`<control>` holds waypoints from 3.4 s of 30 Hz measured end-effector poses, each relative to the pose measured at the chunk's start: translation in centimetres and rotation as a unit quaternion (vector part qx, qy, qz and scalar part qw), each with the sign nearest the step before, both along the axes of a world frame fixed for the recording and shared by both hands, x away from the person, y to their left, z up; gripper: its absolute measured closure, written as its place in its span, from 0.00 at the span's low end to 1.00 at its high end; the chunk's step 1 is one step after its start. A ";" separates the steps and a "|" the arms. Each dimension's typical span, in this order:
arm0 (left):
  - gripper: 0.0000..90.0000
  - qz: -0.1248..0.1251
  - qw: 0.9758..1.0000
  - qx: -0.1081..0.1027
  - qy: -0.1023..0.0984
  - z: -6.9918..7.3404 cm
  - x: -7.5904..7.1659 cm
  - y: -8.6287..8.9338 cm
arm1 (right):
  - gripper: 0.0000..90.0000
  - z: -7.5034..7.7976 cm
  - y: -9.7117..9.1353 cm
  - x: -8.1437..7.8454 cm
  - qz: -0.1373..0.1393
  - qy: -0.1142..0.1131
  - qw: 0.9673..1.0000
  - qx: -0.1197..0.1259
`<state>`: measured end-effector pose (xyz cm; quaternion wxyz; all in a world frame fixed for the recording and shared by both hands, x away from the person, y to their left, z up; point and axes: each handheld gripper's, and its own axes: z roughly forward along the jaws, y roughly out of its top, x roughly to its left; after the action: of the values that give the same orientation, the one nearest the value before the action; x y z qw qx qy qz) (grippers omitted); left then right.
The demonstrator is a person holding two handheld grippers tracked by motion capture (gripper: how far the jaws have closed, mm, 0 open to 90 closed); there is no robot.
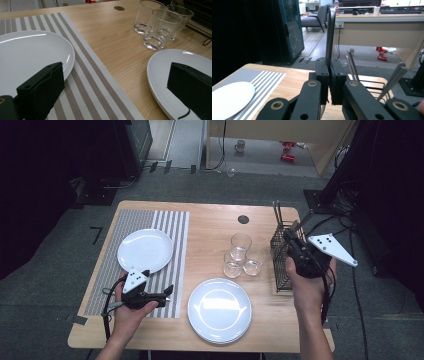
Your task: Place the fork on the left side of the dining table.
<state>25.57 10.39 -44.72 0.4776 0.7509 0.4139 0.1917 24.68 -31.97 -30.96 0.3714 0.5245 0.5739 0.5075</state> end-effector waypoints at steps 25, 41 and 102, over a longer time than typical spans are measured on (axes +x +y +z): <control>0.02 -0.044 0.999 -0.006 -0.013 0.7 0.9 -5.4 | 0.97 -0.5 5.9 1.0 0.066 0.002 0.998 0.006; 0.02 -0.055 0.998 -0.020 -0.016 1.1 1.2 -8.5 | 0.97 -0.8 8.6 1.0 0.097 0.004 0.995 0.012; 0.81 -0.049 0.997 -0.040 -0.048 1.8 2.3 -11.7 | 0.95 -2.2 14.4 0.4 0.142 0.013 0.989 0.039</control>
<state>27.90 -1.32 -42.90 0.5354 0.7403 0.3607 0.1876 25.07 -17.57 -33.17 0.2672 0.4588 0.6272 0.5698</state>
